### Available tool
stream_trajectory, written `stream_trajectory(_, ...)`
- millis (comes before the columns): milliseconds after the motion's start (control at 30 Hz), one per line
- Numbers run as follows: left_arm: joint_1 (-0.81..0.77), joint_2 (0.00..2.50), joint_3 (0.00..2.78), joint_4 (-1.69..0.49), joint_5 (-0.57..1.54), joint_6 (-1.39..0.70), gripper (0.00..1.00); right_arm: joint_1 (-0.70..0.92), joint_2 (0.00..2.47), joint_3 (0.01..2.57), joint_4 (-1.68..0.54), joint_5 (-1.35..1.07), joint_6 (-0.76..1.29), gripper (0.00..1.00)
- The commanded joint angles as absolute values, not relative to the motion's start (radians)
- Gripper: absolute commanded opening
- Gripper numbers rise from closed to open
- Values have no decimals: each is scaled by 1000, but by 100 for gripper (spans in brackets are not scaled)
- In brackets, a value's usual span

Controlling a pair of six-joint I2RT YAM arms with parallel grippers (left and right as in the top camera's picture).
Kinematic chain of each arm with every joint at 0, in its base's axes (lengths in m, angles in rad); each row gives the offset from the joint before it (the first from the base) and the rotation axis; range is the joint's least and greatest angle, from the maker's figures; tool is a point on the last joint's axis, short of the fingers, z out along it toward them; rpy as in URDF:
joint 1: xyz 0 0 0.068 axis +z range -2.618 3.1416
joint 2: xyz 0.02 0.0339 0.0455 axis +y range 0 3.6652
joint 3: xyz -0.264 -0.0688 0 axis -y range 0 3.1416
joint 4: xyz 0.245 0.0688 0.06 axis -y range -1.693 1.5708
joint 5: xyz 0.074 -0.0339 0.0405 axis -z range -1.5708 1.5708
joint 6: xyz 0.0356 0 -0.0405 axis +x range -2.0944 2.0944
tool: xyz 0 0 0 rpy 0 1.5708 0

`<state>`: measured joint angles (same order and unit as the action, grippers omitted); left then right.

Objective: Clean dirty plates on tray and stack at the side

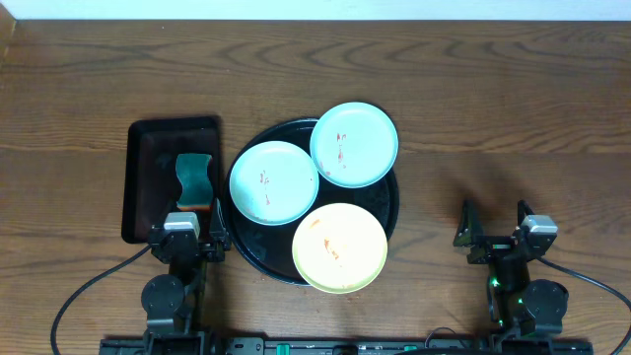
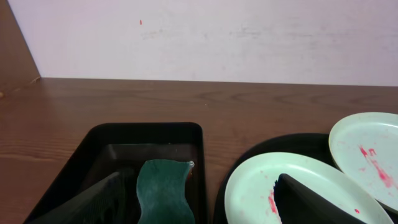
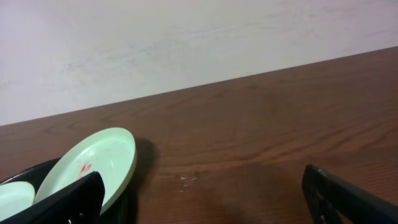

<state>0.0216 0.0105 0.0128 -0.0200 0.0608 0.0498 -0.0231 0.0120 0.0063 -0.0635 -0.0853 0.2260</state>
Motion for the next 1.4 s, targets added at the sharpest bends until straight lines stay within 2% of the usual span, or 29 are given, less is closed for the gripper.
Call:
stream_trajectory(0, 23, 4, 4, -66, 56, 59, 77, -9, 7, 6, -68, -79, 227, 99)
stream_trajectory(500, 23, 4, 4, -59, 45, 59, 77, -9, 7, 6, -58, -62, 232, 99)
stream_trajectory(700, 23, 4, 4, -62, 60, 30, 77, -9, 7, 6, -12, -202, 231, 99)
stream_trajectory(967, 23, 11, 79, -60, 258, 2, 77, -9, 21, 64, 26, -389, 242, 99)
stream_trajectory(1167, 23, 110, 253, -133, 356, -32, 77, -9, 155, 210, 15, -502, 242, 99)
stream_trajectory(1367, 22, 325, 511, -320, 387, -73, 77, -9, 411, 394, 6, -691, 242, 99)
